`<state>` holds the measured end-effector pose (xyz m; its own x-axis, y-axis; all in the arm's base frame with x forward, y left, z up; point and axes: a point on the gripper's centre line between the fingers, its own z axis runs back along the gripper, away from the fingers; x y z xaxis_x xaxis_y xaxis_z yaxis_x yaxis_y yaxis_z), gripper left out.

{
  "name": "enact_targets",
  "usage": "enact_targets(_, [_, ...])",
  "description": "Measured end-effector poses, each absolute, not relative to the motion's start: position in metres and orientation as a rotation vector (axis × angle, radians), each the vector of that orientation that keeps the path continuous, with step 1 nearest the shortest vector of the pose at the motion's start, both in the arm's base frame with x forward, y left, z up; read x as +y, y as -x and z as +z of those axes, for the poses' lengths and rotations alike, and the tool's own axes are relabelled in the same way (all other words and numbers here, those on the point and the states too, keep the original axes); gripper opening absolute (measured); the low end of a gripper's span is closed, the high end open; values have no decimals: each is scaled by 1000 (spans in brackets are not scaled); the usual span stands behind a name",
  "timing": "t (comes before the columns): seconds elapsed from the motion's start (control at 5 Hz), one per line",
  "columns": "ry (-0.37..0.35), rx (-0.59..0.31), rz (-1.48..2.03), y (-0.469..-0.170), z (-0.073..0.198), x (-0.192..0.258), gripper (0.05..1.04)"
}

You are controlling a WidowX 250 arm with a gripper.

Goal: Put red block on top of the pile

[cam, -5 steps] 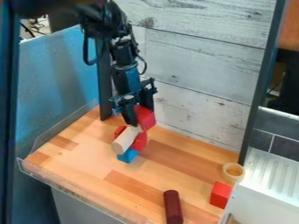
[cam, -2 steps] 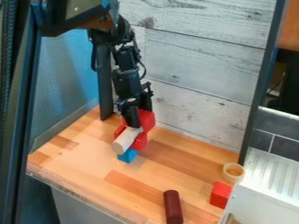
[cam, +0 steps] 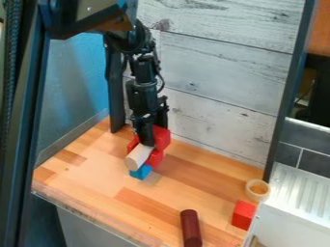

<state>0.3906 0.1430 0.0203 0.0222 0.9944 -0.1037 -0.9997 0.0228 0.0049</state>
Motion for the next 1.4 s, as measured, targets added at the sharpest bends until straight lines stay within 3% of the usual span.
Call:
enact_targets(0.6, [21, 49, 1553, -388, 24, 135, 614])
enact_targets(1.4, [17, 70, 1524, -383, 19, 133, 614])
